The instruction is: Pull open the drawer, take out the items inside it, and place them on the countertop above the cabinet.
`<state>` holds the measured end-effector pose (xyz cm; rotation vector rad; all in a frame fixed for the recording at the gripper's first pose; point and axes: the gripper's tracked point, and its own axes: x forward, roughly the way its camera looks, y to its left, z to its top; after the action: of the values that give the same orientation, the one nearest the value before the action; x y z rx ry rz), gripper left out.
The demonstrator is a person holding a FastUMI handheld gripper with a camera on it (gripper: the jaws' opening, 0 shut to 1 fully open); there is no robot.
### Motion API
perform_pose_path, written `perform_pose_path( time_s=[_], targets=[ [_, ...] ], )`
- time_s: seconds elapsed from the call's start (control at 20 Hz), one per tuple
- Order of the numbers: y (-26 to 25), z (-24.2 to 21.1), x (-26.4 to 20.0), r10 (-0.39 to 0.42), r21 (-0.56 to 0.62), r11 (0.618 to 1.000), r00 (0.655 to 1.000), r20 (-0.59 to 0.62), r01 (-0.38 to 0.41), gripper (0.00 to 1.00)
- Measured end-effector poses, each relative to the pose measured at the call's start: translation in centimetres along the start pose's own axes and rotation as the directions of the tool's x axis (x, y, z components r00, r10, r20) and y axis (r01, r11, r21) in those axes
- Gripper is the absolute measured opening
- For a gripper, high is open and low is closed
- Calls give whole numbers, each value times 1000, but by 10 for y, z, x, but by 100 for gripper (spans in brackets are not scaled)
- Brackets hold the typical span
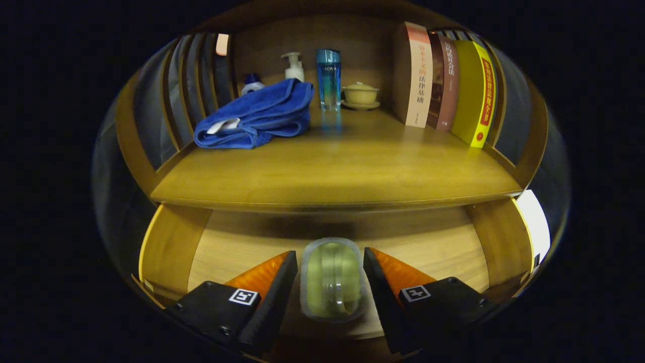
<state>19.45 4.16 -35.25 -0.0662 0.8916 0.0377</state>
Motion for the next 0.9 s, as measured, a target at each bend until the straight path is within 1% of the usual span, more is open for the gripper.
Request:
perform_pose_path(
  time_s=[0.1,0.25,0.3,0.5,0.65,0.8,0.9],
  targets=[
    [2,0,1,8,4,1000,1000,-2,-8,86],
    [1,-6,-1,0,-39,999,1000,-22,-1,86],
    [1,-9,-1,-2,-47,999,1000,-29,1,80],
    [-4,-20,6,-23,-39,999,997,-78,20,54],
    [-5,-24,11,-18,-27,1000,994,-104,15,47],
    [-1,-23,8,-9,-9,1000,996,-83,8,26],
    [2,-18,-2,-7,7,1000,999,-47,7,24]
  ],
)
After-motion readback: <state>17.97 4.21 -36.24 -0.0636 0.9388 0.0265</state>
